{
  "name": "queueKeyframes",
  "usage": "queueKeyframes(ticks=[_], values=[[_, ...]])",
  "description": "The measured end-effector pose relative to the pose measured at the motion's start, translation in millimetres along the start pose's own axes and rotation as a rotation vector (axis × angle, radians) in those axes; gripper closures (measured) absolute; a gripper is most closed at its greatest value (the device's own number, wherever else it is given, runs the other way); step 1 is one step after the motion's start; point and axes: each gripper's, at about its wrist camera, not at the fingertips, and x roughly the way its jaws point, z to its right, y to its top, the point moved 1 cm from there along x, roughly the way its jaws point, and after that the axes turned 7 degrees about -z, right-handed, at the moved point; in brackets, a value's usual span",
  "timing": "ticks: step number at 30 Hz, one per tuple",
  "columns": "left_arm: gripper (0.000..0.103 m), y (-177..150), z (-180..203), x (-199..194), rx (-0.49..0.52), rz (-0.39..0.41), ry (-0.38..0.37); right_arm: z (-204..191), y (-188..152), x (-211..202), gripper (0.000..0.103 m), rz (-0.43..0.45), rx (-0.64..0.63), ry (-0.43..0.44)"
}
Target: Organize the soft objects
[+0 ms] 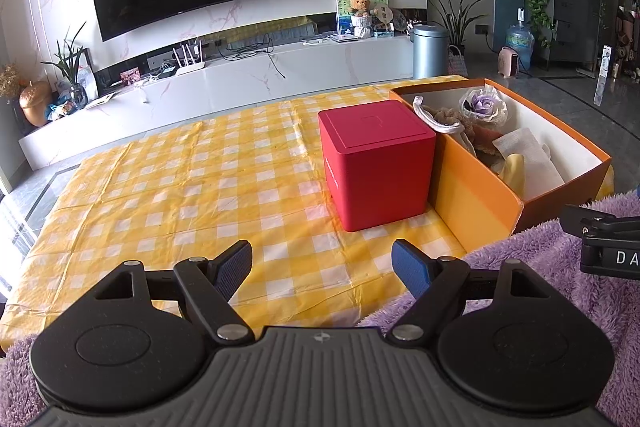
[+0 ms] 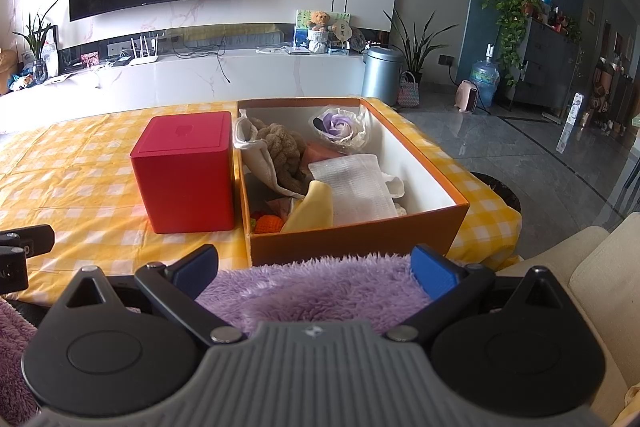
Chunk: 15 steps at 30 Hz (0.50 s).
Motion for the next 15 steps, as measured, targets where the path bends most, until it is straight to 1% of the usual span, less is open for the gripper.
queueKeyframes(ticks=[15], values=[[0.010,-0.4,0.5,-1.6,0.005,0.003,0.000,-0.2,-0.5,0.4,0.003,0.001,0.001,0.001]])
